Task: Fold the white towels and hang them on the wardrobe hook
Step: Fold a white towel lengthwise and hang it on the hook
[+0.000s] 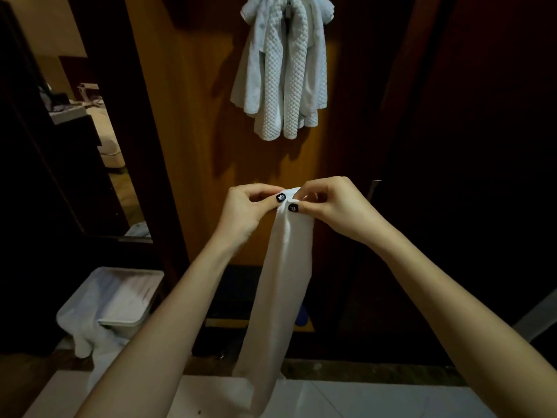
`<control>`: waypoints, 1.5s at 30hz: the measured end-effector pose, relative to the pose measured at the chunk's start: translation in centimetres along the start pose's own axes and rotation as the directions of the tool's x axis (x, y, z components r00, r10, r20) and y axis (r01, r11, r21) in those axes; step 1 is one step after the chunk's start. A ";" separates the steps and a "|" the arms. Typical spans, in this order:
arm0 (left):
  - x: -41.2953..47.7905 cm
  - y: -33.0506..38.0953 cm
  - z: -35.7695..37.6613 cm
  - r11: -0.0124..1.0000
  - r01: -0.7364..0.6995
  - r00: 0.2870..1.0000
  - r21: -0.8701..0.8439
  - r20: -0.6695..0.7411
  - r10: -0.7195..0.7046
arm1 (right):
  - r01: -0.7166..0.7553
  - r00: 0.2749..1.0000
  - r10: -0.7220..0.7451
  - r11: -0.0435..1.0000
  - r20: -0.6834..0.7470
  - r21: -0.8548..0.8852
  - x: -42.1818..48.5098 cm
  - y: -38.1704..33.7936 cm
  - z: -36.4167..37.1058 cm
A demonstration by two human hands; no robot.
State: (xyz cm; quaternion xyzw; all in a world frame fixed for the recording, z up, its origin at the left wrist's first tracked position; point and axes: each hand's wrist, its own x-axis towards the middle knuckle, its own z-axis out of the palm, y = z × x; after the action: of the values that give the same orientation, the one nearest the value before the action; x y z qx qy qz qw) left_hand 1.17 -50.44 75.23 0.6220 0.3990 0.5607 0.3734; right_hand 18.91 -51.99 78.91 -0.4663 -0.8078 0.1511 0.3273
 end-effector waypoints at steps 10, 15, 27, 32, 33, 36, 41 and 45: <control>0.2 0.6 -0.2 0.981 0.022 1.000 -0.190 -0.007 -0.024 | 0.014 0.989 -0.017 1.000 -0.144 -0.023 1.7 -0.2 0.3; 0.0 0.5 0.0 0.972 0.024 0.999 -0.232 0.028 -0.018 | 0.010 0.992 -0.008 1.000 -0.127 0.011 2.1 0.3 0.1; 0.3 -0.4 1.2 0.965 -0.047 0.994 -0.258 -0.103 0.021 | 0.006 0.999 -0.006 1.000 -0.049 0.005 1.5 2.2 -2.2; 0.8 -0.8 0.5 0.946 -0.017 0.997 -0.324 -0.081 -0.010 | -0.009 0.993 0.016 0.998 0.114 -0.066 0.5 2.3 -3.5; 0.8 -0.9 0.6 0.960 -0.034 0.997 -0.278 -0.075 0.013 | 0.006 0.995 0.002 0.997 0.102 -0.073 0.6 2.0 -3.5; 1.2 -0.4 0.8 0.988 -0.112 0.991 -0.106 -0.083 0.104 | 0.055 0.998 -0.057 0.994 -0.020 -0.090 1.2 1.1 -3.1; 2.3 0.7 0.5 0.967 -0.252 0.966 0.027 -0.058 0.253 | 0.132 0.963 -0.152 0.986 -0.222 -0.101 2.3 0.1 -2.7; 2.3 0.4 1.3 0.952 -0.304 0.947 0.040 -0.095 0.307 | 0.150 0.934 -0.179 0.982 -0.309 -0.115 3.2 -0.3 -2.9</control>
State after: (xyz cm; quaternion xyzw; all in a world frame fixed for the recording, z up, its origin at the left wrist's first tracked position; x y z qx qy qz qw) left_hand 2.65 -48.48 76.41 0.6519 0.3232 0.6373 0.2538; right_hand 19.55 -49.60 82.47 -0.4294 -0.7868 0.0100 0.4433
